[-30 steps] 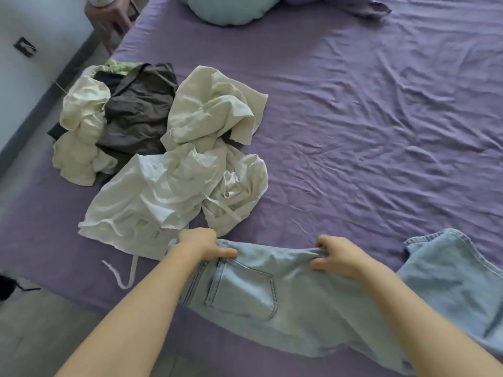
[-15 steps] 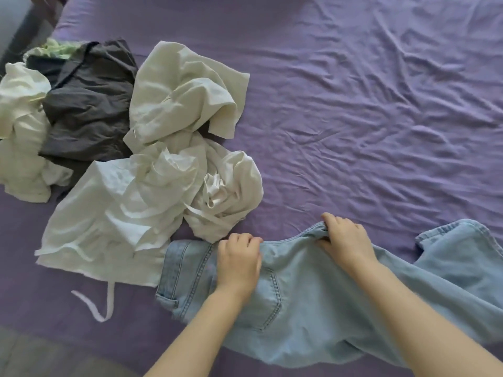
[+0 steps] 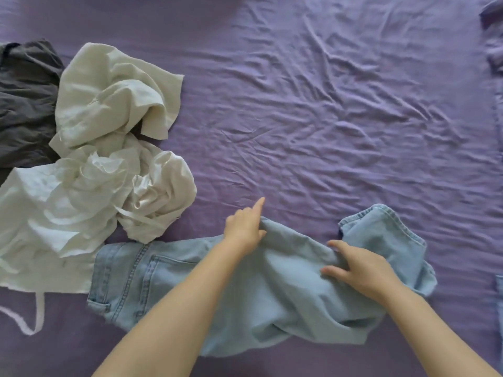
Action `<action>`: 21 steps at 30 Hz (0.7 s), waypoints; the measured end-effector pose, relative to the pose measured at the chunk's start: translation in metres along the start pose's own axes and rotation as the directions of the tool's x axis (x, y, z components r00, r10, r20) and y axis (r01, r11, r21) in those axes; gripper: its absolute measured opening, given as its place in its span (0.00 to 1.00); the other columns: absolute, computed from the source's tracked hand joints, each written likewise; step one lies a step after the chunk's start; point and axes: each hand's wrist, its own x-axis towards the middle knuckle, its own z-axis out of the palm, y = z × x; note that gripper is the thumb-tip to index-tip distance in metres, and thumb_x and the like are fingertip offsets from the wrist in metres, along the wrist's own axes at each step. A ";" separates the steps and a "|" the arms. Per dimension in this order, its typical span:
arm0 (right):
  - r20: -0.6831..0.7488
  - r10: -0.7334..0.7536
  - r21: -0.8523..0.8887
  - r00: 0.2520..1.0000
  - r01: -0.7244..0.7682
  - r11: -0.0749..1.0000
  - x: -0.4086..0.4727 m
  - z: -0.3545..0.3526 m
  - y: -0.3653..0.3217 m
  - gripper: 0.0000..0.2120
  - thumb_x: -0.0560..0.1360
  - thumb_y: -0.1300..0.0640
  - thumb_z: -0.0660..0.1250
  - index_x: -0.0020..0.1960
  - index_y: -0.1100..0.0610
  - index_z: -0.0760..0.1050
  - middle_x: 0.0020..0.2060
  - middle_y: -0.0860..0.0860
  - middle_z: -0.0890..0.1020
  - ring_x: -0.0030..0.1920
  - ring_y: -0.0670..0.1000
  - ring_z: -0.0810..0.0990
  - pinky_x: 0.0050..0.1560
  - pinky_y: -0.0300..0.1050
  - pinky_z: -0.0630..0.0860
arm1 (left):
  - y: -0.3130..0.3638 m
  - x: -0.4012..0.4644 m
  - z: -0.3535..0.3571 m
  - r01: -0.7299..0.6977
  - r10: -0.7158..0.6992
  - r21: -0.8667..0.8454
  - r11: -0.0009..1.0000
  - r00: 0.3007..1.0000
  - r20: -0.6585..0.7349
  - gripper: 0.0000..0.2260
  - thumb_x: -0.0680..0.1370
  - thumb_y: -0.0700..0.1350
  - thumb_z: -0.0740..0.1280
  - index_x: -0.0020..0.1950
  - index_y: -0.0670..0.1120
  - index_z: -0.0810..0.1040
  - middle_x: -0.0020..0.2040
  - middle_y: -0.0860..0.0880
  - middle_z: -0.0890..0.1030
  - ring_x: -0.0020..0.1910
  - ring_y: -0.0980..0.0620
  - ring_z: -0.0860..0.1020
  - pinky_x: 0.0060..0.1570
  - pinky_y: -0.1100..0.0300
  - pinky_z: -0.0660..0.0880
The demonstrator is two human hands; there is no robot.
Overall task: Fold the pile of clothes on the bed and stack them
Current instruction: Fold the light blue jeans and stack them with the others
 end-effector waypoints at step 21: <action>0.160 -0.201 0.264 0.967 0.154 0.952 -0.044 -0.048 0.115 0.14 0.67 0.44 0.73 0.51 0.43 0.77 0.44 0.38 0.77 0.50 0.44 0.74 0.48 0.39 0.67 | 0.162 -0.023 -0.013 -0.319 0.450 -0.342 0.884 0.778 0.438 0.18 0.71 0.56 0.73 0.32 0.49 0.69 0.29 0.57 0.65 0.28 0.58 0.64 0.30 0.64 0.61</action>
